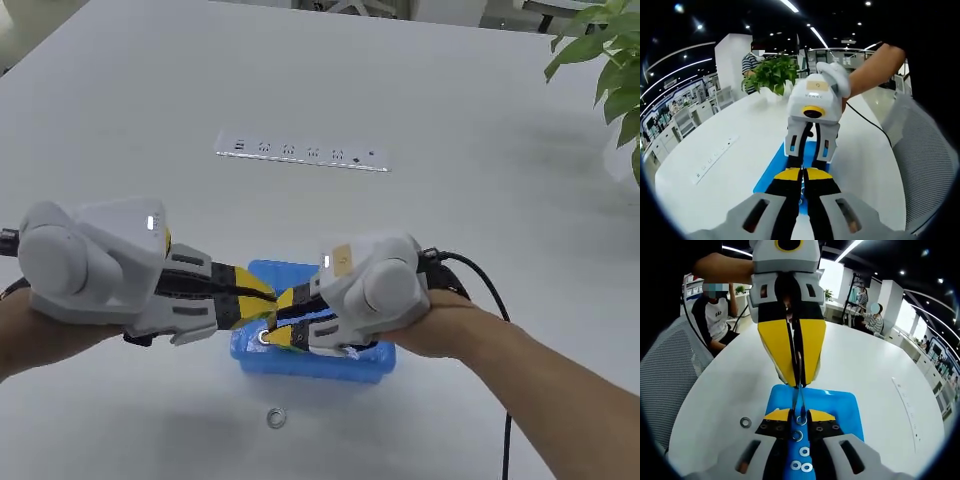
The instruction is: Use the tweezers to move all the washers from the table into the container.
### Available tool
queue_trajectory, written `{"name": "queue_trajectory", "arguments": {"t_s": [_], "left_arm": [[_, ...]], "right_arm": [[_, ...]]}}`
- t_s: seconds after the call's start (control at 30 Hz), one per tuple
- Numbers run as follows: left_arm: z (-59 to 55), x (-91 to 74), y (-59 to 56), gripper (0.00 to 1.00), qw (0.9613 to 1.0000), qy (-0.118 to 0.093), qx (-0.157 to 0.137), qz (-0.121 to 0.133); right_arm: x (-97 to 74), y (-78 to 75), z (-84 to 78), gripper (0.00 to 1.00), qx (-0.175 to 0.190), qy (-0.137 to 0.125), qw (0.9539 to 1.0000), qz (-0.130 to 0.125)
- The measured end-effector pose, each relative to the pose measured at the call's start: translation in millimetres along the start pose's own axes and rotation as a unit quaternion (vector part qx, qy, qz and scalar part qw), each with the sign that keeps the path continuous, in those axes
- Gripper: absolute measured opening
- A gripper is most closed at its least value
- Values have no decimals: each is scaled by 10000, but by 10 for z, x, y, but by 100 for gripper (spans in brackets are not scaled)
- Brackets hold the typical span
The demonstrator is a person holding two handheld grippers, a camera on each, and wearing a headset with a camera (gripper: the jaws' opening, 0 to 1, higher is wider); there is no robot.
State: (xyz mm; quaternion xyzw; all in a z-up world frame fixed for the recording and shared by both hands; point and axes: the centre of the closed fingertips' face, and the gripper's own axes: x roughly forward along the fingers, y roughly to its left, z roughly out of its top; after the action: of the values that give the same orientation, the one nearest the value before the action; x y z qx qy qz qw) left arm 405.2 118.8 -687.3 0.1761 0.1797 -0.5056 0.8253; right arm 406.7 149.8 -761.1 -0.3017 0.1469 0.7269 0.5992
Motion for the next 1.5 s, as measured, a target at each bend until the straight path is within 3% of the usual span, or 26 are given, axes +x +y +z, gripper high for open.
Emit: {"name": "queue_trajectory", "arguments": {"t_s": [0.4,0.83,1.2,1.5], "left_arm": [[119,-55,-12,5,10000,-49,61,25],[188,-106,-74,5,10000,-19,21,29],[240,-154,-127,5,10000,-7,50,10],[292,-186,-223,5,10000,-32,58,-39]], "right_arm": [[-97,-5,22,19,36,14,9999,-131],[-333,51,24,25,240,50,9989,-401],[-629,141,-48,33,630,83,9944,-841],[-850,258,-172,40,1083,78,9872,-1168]]}}
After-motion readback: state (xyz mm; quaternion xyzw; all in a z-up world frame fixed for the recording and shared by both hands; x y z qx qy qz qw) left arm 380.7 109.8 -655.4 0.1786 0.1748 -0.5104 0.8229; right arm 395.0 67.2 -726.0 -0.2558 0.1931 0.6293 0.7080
